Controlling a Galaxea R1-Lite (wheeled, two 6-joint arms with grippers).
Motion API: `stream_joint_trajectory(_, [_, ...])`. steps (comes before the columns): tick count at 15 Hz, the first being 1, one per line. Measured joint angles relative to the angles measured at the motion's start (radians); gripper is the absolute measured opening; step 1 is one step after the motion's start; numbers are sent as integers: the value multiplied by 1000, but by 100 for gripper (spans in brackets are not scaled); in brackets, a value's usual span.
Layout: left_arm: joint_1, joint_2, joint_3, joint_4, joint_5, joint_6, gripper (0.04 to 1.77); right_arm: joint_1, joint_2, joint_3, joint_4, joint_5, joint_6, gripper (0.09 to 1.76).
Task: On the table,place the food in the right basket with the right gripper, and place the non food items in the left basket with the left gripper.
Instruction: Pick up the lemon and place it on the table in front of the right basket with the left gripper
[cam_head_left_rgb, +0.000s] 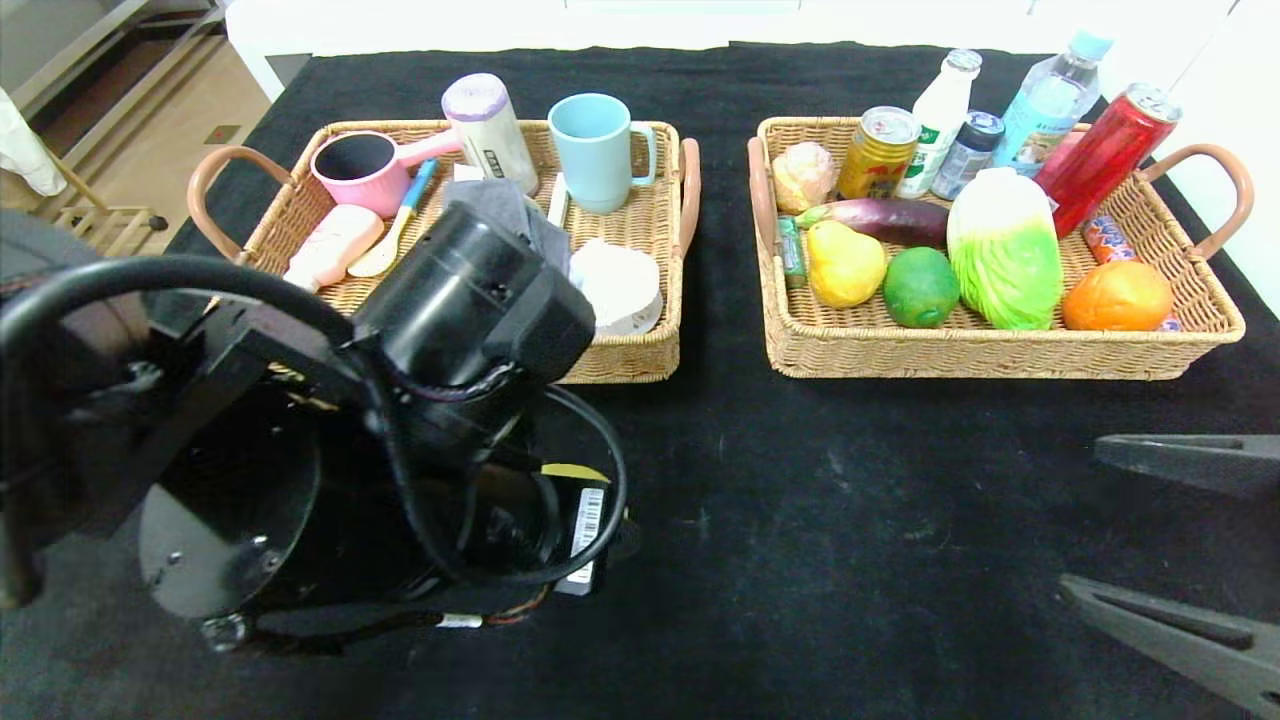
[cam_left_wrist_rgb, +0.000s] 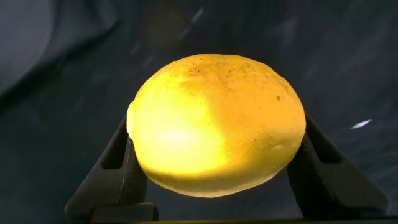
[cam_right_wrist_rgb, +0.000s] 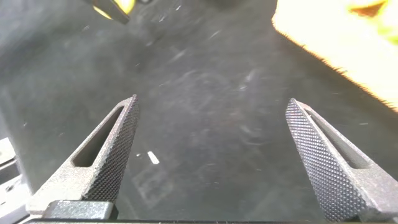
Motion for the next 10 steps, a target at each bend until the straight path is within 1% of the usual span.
stream_joint_trajectory(4, [-69,125,-156,5,26,12,127,-26,-46,-45,85,0,-1,171])
stream_joint_trajectory(8, [-132,248,-300,1,45,13,127,-42,-76,-59,89,-2,-1,171])
stream_joint_trajectory(10, [-158,299,-353,-3,49,21,126,-68,-85,-66,89,-7,-2,171])
